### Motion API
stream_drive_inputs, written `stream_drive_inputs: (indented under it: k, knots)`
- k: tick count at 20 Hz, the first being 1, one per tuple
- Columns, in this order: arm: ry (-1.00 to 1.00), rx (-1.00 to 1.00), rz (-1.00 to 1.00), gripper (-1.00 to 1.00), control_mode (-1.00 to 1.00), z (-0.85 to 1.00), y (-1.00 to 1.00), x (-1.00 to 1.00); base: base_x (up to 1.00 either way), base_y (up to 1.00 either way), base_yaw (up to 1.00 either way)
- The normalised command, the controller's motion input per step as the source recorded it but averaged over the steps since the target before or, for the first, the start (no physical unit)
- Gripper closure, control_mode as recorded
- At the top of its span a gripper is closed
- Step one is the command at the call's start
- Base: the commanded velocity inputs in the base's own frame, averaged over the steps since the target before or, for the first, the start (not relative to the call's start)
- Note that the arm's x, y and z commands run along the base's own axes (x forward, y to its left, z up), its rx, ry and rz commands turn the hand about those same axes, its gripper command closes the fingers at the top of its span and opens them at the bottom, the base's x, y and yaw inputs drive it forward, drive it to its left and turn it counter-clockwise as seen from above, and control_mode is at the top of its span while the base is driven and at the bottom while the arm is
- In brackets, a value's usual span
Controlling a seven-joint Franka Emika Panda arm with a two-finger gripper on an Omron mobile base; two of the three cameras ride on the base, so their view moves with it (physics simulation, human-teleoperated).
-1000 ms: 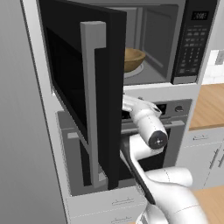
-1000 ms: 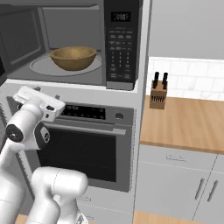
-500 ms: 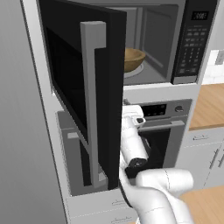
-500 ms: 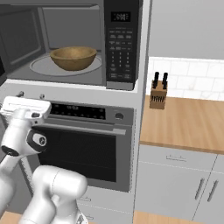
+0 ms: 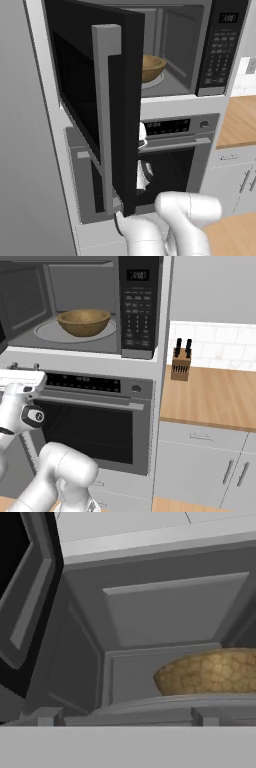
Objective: Open the microwave, place the bowl with waffle inside the microwave, then close the microwave door and turn it on.
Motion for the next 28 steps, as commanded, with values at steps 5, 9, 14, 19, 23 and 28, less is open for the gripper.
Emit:
stream_drive_inputs:
  k: [5, 9, 14, 19, 23, 28]
  knots:
    - [-0.06, -0.05, -0.06, -1.0, -1.0, 0.0, 0.6, -0.35, 0.0, 0.0, 0.0]
    - [-0.14, -0.06, -0.06, -1.0, -1.0, -0.06, 0.57, -0.51, 0.0, 0.0, 0.0]
    - [-0.15, -0.04, -0.08, -1.0, -1.0, 0.0, 0.62, -0.65, 0.0, 0.0, 0.0]
    - [-0.13, -0.06, -0.11, -1.0, -1.0, 0.0, 0.77, -0.66, 0.0, 0.0, 0.0]
    - [-0.14, -0.01, -0.16, -1.0, -1.0, 0.0, 0.67, -0.53, 0.0, 0.0, 0.0]
    - [-0.16, 0.0, -0.23, -1.0, -1.0, 0.01, 0.56, -0.55, 0.0, 0.0, 0.0]
